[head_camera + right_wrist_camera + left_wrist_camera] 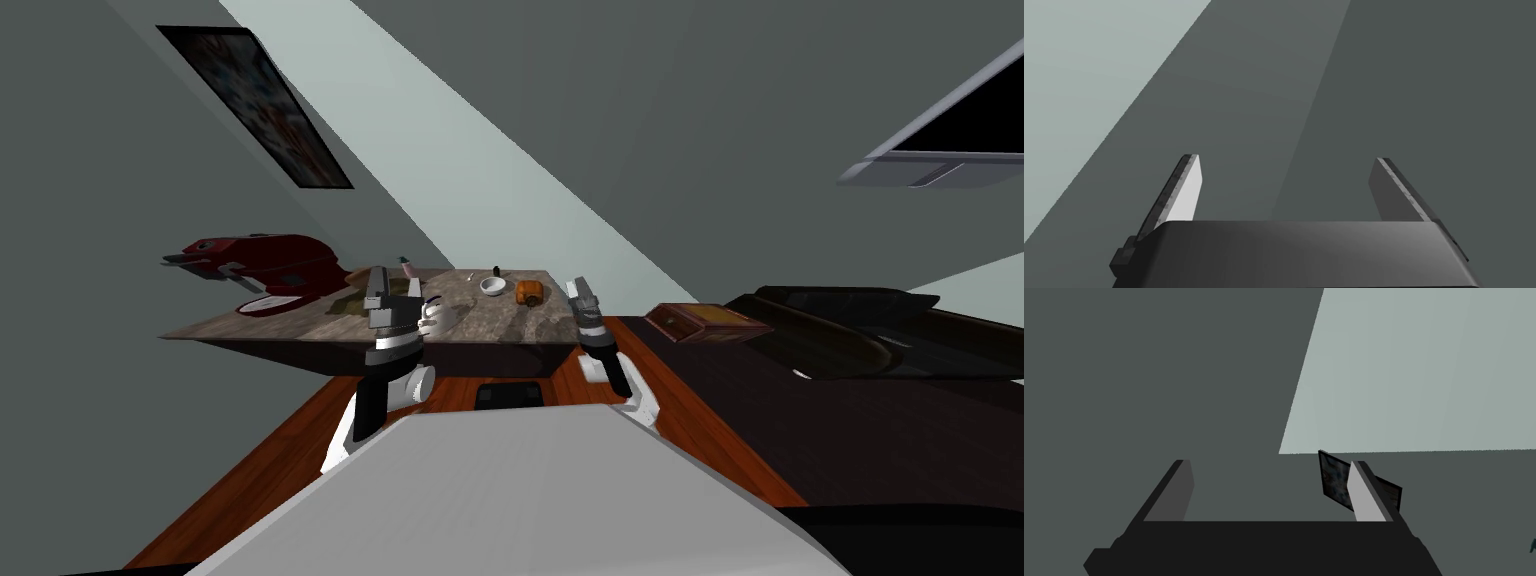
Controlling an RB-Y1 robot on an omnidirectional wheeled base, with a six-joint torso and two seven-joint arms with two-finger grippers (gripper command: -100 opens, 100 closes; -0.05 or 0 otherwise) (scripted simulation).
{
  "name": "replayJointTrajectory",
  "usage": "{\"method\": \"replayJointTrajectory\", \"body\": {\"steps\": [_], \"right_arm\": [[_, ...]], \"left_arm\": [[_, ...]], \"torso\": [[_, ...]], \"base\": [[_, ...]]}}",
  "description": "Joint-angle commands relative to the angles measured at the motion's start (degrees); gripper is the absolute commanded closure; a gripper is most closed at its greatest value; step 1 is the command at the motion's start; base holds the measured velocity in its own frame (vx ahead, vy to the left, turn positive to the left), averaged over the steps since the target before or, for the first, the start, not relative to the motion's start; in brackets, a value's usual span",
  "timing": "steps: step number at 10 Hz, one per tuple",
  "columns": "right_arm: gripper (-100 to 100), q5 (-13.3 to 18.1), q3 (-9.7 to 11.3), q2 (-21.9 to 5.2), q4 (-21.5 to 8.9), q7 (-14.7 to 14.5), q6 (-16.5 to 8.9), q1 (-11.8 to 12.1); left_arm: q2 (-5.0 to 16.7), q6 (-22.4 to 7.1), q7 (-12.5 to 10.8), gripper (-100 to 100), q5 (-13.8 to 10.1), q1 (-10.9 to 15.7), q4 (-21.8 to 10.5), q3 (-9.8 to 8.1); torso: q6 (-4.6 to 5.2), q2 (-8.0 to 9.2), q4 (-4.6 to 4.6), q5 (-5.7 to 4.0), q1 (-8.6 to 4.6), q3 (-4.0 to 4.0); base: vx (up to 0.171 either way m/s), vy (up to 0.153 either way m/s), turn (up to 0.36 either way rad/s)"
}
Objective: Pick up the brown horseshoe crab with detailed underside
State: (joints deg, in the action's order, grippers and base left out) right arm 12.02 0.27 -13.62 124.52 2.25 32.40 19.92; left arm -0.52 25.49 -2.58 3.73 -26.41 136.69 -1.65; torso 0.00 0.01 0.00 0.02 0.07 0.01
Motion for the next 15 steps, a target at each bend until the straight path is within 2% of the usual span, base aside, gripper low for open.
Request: {"method": "replayJointTrajectory", "body": {"steps": [1,4,7,8,11,12,13,14,15], "right_arm": [[-100,2.86,0.13,-1.46,-1.54,-0.73,-0.22,-1.85],[-100,6.7,0.24,-2.44,-2.57,-1.3,-0.43,-3.07],[-100,11.81,0.56,-4.44,-4.84,-2.67,-0.98,-5.62],[-100,12.44,0.56,-4.44,-4.84,-2.67,-0.98,-5.62],[-100,17.55,1.02,-6.49,-7.36,-4.4,-1.77,-8.27],[-100,18.55,1.02,-6.49,-7.36,-4.4,-1.77,-8.27],[-100,20.62,1.3,-7.53,-8.7,-5.4,-2.25,-9.62],[-100,21.71,1.3,-7.53,-8.7,-5.4,-2.25,-9.62],[-100,23.75,1.62,-8.58,-10.09,-6.48,-2.79,-10.97]], "left_arm": [[0.0,0.0,0.0,0,0.0,0.0,0.0,0.0],[0.0,0.0,0.0,0,0.0,0.0,0.0,0.0],[0.0,0.0,0.0,0,0.0,0.0,0.0,0.0],[0.0,0.0,0.0,0,0.0,0.0,0.0,0.0],[0.0,0.0,0.0,0,0.0,0.0,0.0,0.0],[0.0,0.0,0.0,0,0.0,0.0,0.0,0.0],[0.0,0.0,0.0,0,0.0,0.0,0.0,0.0],[0.0,0.0,0.0,0,0.0,0.0,0.0,0.0],[0.0,0.0,0.0,0,0.0,0.0,0.0,0.0]], "torso": [[0.0,0.0,0.0,0.0,0.0,0.0],[0.0,-0.01,0.0,0.0,0.02,-0.01],[0.01,-0.01,0.0,0.0,-0.02,-0.01],[0.0,-0.01,0.0,0.0,-0.01,0.0],[0.01,-0.02,-0.01,-0.01,-0.03,-0.01],[0.01,-0.01,0.0,-0.01,-0.03,-0.01],[0.01,-0.01,0.0,-0.01,-0.03,0.0],[0.0,-0.02,-0.01,0.0,-0.02,-0.01],[0.02,-0.02,-0.01,-0.01,-0.03,-0.01]], "base": [[-0.009,0.026,0.022],[-0.004,0.021,0.012],[-0.004,0.015,0.018],[-0.004,0.014,0.013],[-0.003,0.013,0.021],[-0.003,0.01,0.018],[-0.003,0.015,0.036],[-0.002,0.011,0.017],[-0.004,0.009,0.035]]}}
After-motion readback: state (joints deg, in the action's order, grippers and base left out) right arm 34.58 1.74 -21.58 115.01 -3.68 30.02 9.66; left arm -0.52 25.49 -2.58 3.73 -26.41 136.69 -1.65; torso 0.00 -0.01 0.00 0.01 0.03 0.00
